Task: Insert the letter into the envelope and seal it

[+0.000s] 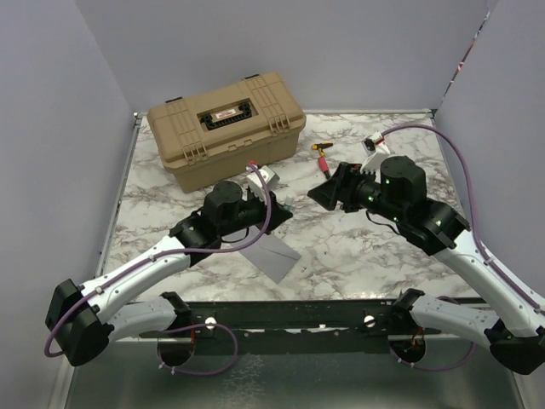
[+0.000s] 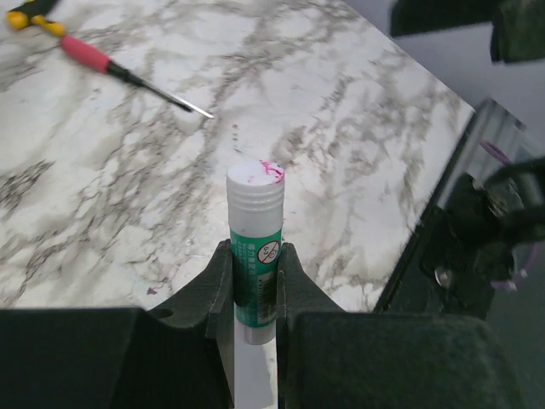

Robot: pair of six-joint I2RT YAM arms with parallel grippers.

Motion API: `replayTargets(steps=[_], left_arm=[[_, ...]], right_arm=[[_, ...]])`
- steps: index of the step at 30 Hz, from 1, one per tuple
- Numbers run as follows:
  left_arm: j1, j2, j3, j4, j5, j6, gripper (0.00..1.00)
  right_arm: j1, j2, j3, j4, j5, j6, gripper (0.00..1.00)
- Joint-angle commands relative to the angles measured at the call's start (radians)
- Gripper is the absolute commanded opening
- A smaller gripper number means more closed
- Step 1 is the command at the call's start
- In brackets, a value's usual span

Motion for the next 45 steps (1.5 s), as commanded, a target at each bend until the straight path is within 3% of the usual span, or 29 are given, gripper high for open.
replayTargets(steps=[1,8,19,27,39,41,43,45], left_arm=[[-0.004,0.028,-0.040,0.062,-0.365,-0.201,0.00],[-0.004,0.300,0.087,-0.066,-0.610,-0.323,0.00],[-0.005,0.721,0.304,-0.156,-0.764,-0.374,0.03],[-0.006,0.815,0.313,-0.188,-0.794,-0.390,0.22],[-0.007,0.776,0.314,-0.200,-0.790,-0.376,0.47],[-0.007,0.749,0.317,-0.200,-0.780,-0.362,0.54],[-0.007,0.696,0.324,-0.203,-0.763,-0.340,0.72],[-0.007,0.631,0.328,-0.213,-0.767,-0.325,0.82]], right_arm=[[0.005,0.016,-0.054,-0.069,0.212,0.044,0.72],[0.005,0.035,-0.126,-0.100,0.333,0.118,0.68],[0.005,-0.015,-0.188,-0.103,0.322,0.157,0.67],[0.006,-0.034,-0.207,-0.099,0.311,0.174,0.67],[0.005,-0.040,-0.206,-0.129,0.288,0.183,0.67],[0.005,-0.041,-0.199,-0.140,0.289,0.181,0.67],[0.005,-0.041,-0.190,-0.150,0.291,0.168,0.69],[0.005,-0.042,-0.175,-0.167,0.297,0.144,0.78]])
